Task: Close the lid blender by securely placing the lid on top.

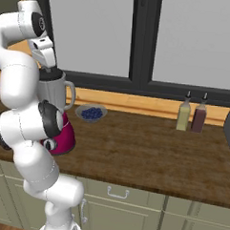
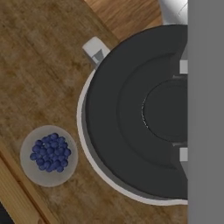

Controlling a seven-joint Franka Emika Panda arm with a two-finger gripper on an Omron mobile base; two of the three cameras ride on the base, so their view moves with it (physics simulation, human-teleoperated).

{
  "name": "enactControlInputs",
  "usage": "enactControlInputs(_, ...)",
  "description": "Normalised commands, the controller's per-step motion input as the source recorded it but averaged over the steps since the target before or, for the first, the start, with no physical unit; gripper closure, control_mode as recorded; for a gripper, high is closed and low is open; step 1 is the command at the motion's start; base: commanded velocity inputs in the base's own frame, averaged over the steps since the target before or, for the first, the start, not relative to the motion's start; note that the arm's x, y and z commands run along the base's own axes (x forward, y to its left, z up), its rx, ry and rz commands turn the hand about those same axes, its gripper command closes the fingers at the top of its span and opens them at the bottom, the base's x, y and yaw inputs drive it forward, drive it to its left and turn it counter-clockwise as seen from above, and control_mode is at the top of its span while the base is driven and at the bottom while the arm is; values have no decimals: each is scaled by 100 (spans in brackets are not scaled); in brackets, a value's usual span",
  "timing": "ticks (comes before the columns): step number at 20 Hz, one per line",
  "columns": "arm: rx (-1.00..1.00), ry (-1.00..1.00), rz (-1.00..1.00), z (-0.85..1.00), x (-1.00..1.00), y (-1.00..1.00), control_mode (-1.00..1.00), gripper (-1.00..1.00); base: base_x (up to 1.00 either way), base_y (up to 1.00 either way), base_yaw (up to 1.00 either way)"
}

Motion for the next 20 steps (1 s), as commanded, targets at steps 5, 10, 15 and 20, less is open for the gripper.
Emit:
enactControlInputs(5, 0, -3, -1, -13, 7, 0, -100, 100, 0, 0, 0)
enactControlInputs(10, 0, -3, -1, -16, 12, 0, -100, 100, 0, 0, 0)
enactControlInputs(15, 0, -2, -1, -16, 13, 0, -100, 100, 0, 0, 0)
enactControlInputs(20, 0, -3, -1, -17, 14, 0, -100, 100, 0, 0, 0)
